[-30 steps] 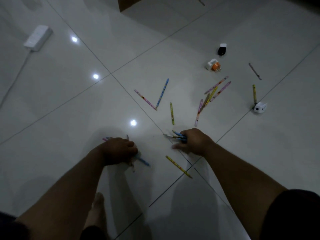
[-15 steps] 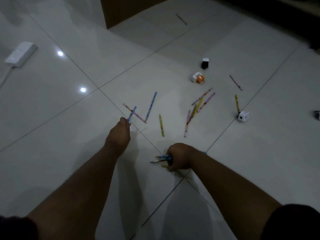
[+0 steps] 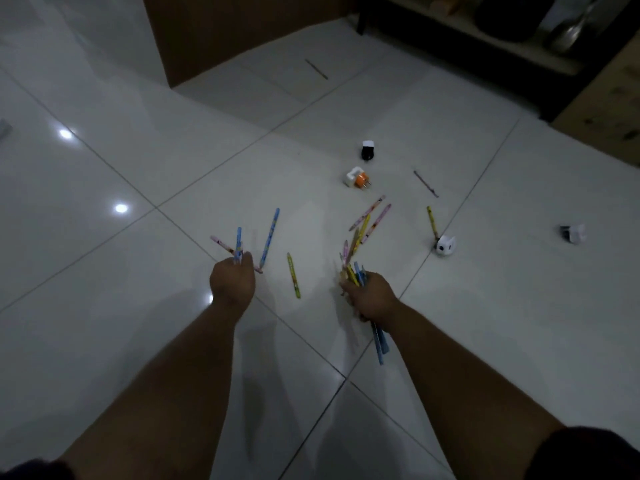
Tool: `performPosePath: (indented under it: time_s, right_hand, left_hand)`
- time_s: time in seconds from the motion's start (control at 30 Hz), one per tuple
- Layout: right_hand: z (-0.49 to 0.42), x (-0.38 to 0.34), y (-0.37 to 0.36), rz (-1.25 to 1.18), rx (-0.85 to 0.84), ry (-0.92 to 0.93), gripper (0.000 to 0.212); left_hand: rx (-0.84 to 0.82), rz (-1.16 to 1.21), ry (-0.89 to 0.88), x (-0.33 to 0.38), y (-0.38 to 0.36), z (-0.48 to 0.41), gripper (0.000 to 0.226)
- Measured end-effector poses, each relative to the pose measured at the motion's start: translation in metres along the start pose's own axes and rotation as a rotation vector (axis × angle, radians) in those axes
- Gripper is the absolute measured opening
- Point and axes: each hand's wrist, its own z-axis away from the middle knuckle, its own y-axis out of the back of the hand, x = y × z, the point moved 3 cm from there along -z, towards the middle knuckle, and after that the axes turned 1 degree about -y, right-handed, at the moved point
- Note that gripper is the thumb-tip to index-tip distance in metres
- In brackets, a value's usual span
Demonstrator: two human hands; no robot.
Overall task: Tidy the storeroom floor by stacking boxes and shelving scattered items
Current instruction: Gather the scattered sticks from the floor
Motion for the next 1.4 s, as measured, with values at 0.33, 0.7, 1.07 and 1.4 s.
performPosePath:
  time_s: [0.33, 0.7, 1.07, 1.4]
  right_hand:
    - [-0.005, -0.064, 0.033, -0.554, 0.103, -0.222, 0.042]
    - [0.195, -0.305, 0.153, -0.784, 0.112, -0.309, 0.035]
    - [0.413, -0.578, 0.260, -0.760, 0.220, -0.326, 0.034]
    - [0.371, -0.655, 0.349, -0.751, 0.303, -0.225, 0.033]
  left_hand:
    - [-0.344, 0.679, 0.299, 0.083, -0.047, 0.041, 0.032]
    - [-0.439, 0.721, 0.427, 0.315, 0.161, 0.163, 0.041]
    - [-0.639, 0.603, 0.372, 0.570, 0.404, 0.263, 0.042]
    - [-0.728, 0.562, 0.192, 0.724, 0.385, 0.205, 0.042]
